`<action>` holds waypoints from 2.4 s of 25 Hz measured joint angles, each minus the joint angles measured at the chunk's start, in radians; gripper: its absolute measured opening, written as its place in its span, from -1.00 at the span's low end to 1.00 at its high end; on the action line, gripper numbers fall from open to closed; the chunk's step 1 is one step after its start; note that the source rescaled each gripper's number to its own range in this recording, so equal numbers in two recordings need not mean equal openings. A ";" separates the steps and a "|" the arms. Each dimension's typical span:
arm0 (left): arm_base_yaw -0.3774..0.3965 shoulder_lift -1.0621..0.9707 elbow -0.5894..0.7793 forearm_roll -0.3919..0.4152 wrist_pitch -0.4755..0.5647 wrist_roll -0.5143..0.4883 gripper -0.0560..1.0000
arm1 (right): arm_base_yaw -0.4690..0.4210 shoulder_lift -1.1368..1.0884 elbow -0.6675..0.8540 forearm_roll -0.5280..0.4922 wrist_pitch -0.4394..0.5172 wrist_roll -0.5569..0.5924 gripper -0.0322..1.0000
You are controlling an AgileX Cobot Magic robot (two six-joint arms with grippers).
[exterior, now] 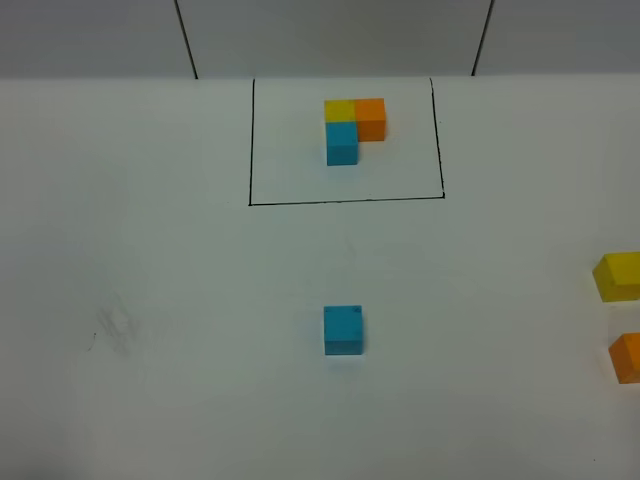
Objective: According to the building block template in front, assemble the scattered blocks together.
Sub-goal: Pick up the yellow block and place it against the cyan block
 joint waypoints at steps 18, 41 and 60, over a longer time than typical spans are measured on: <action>0.000 0.000 0.000 0.000 0.000 0.000 0.34 | 0.000 0.000 0.000 -0.002 0.000 0.007 -0.94; 0.000 0.000 0.000 0.000 0.000 0.000 0.34 | 0.000 1.030 -0.282 -0.008 -0.281 0.131 0.97; 0.000 0.000 0.000 0.000 0.000 0.000 0.34 | -0.038 1.643 -0.446 -0.033 -0.424 0.111 0.87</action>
